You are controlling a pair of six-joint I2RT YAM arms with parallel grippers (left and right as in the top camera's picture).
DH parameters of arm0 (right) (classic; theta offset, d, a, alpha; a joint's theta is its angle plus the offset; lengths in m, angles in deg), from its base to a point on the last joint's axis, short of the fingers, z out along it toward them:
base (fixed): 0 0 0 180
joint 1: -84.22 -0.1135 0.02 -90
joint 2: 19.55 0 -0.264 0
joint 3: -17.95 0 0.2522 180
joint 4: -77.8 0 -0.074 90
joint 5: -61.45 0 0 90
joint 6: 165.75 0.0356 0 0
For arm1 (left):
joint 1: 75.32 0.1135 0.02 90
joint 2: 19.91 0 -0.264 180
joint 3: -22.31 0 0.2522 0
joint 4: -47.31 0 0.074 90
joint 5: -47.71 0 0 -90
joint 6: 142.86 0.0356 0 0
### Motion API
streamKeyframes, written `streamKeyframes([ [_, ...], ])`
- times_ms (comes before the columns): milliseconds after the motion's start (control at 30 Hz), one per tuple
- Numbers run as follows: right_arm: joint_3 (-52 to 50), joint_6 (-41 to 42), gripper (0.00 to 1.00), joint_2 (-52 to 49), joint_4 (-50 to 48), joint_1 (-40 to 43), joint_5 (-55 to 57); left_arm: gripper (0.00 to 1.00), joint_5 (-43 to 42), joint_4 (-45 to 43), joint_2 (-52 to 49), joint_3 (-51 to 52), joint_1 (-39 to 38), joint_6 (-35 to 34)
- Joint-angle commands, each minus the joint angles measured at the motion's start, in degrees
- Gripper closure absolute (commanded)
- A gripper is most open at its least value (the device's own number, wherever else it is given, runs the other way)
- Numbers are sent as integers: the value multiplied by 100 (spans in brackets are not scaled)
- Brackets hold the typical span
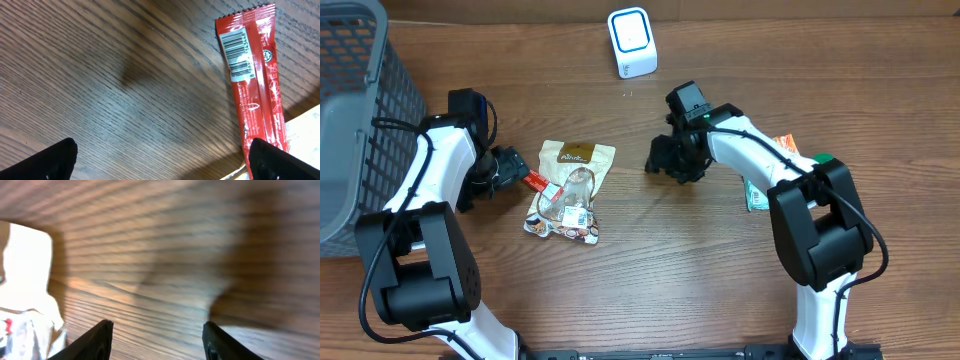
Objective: Scan the item barcode
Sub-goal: 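Move the right gripper left and grasp the PanTree snack bag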
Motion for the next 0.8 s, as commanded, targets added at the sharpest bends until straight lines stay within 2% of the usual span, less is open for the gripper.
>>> streamKeyframes([
  [0,-48,-160,41,57,-350,-166,-63,0,116,-4,13,-107,57,83],
  [267,35,-350,39,57,-1340,-490,66,1,116,-4,13,-107,57,83],
  [333,35,-352,30,57,-1652,-560,103,0,114,-4,13,-107,57,83],
  [467,35,-662,20,57,-2236,-774,354,0,116,-7,13,-107,57,83],
  [567,33,-986,16,57,-2503,-999,579,1,116,-4,13,-107,57,83],
  [767,26,-1639,15,50,-2673,-1580,1604,0,116,-7,13,-107,57,83],
])
